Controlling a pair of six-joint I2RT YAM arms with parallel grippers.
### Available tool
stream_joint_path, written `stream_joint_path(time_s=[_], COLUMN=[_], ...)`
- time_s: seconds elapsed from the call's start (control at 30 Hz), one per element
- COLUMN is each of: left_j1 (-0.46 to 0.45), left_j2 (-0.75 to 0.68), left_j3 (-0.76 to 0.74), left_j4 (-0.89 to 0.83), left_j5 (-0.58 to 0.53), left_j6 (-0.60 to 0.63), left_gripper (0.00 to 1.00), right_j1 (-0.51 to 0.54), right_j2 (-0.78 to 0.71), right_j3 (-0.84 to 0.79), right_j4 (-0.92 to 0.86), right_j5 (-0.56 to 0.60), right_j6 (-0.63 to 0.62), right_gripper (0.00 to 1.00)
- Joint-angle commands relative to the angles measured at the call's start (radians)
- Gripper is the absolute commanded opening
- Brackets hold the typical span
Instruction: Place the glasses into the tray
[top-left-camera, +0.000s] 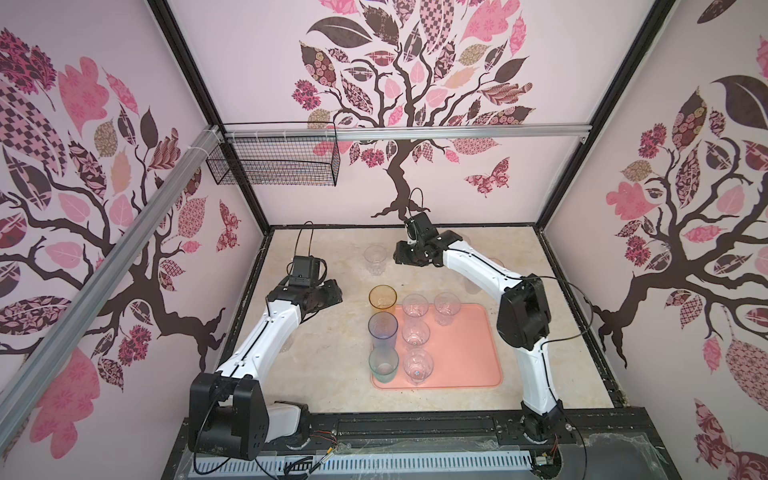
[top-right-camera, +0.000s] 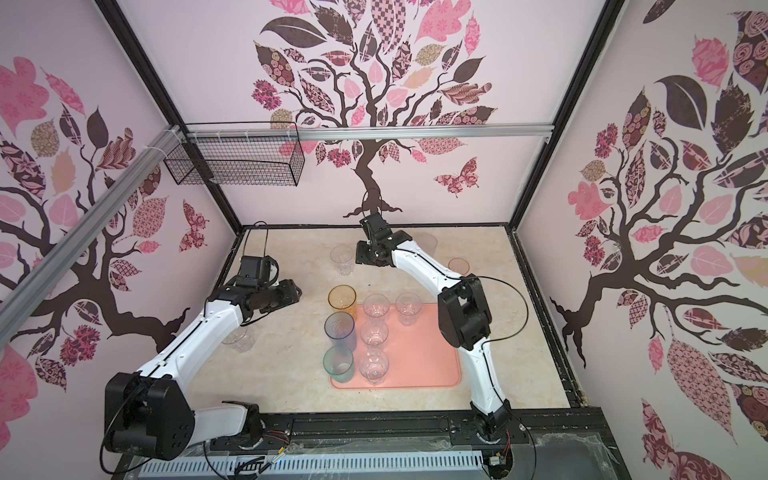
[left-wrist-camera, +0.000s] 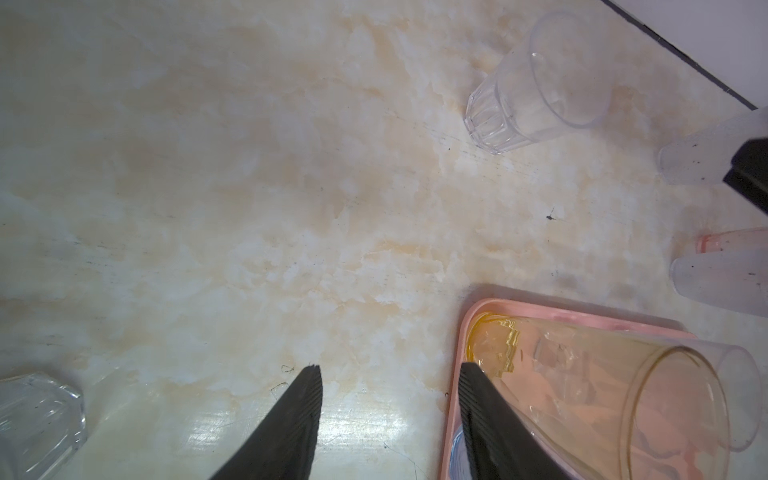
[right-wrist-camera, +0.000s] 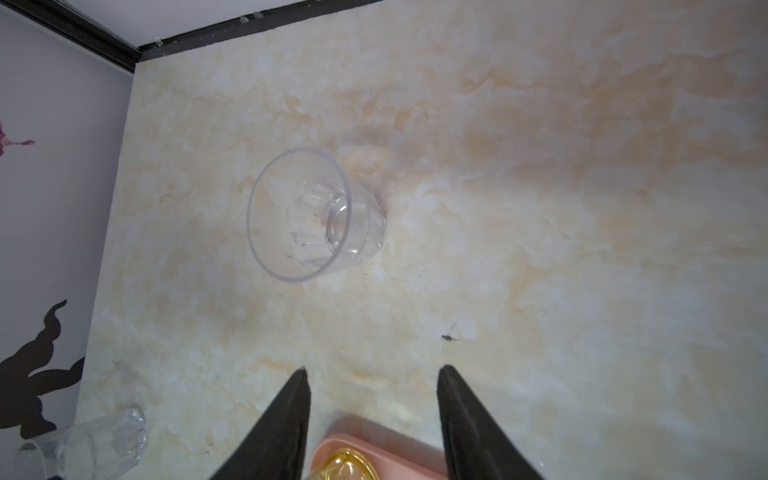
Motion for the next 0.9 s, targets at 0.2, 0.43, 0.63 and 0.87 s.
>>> stream_joint_path(time_s=[0.2,0.43,0.63,0.87], left_j1=[-0.001,-0.003,-0.003,-0.004], left_j2=[0.024,0.041,0.057,0.062], left_j3=[-0.049,-0.071,-0.078,-0.076], left_j4=[0.044,0.064,0.072,0.074], left_j5=[-0.007,-0.012,-0.012,-0.012], left_j6=[0.055,0.067,0.075,0.081], left_gripper=[0.57,0.57,0.57,0.56], right_j1=[0.001,0.000,0.000,0.000], right_j2=[0.381,0.469,0.457,0.381], right_j3=[0.460,0.520,0.491,0.408], right_j4=[-0.126,-0.089,-0.094,-0.077], right_j5=[-0.012,-0.004,-0.003,-0.012], right_j6=[-0.008,-0.013,-0.010,-0.008], right_gripper=[0.51,0.48,0.39,0.29])
